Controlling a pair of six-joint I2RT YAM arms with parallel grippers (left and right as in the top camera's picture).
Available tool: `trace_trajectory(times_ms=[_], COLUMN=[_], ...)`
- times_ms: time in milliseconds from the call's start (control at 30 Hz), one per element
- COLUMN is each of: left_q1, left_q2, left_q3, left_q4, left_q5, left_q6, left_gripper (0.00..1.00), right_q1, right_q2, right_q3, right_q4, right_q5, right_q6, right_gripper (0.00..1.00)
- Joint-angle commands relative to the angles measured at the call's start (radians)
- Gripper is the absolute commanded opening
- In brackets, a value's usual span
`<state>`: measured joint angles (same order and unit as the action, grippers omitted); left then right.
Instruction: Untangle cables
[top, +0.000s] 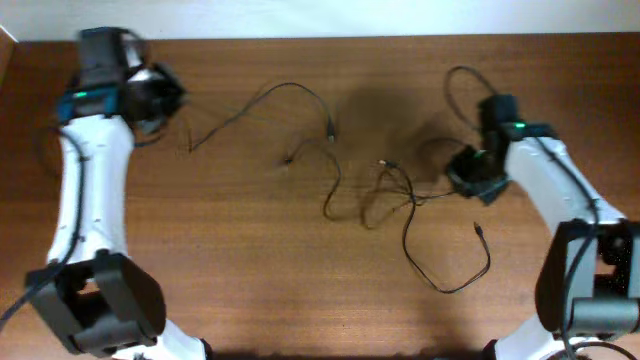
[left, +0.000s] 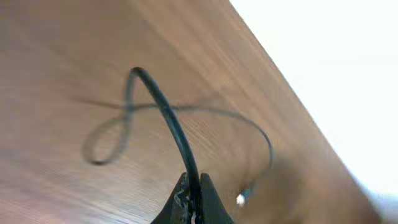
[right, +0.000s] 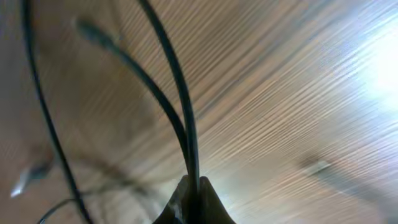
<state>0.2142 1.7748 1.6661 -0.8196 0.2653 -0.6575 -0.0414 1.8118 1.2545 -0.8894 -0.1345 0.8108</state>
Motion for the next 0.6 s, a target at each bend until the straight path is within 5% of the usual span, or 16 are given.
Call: trace_trajectory(times_ms=[0, 167, 400, 567], left_q1=[0.157, 0.118, -0.385, -0.523], left_q2=[-0.001, 0.0, 0.184, 0.489], left_q3=[0.004, 0.004, 0.004, 0.004], left_q4=[-0.079, -0.111, 0.433, 0.721], left_q5=[-0.019, 0.008, -0.106, -0.109], left_q6=[-0.092, -0.09, -0.091, -0.091], left_gripper=[0.0, 0.0, 0.0, 0.04], right_q1=[-0.169, -0.186, -0.049, -0.048], right_q2=[0.001, 0.001, 0.002, 0.01], right_q3=[-0.005, -0.006, -0.006, -0.008], right_q4=[-0.005, -0.019, 0.011, 0.012], right_q5=[0.064, 0.057, 0.061, 0.065], right_q6=[-0.114, -0.205, -0.205, -0.205], right_gripper=[0.04, 0.04, 0.04, 0.05])
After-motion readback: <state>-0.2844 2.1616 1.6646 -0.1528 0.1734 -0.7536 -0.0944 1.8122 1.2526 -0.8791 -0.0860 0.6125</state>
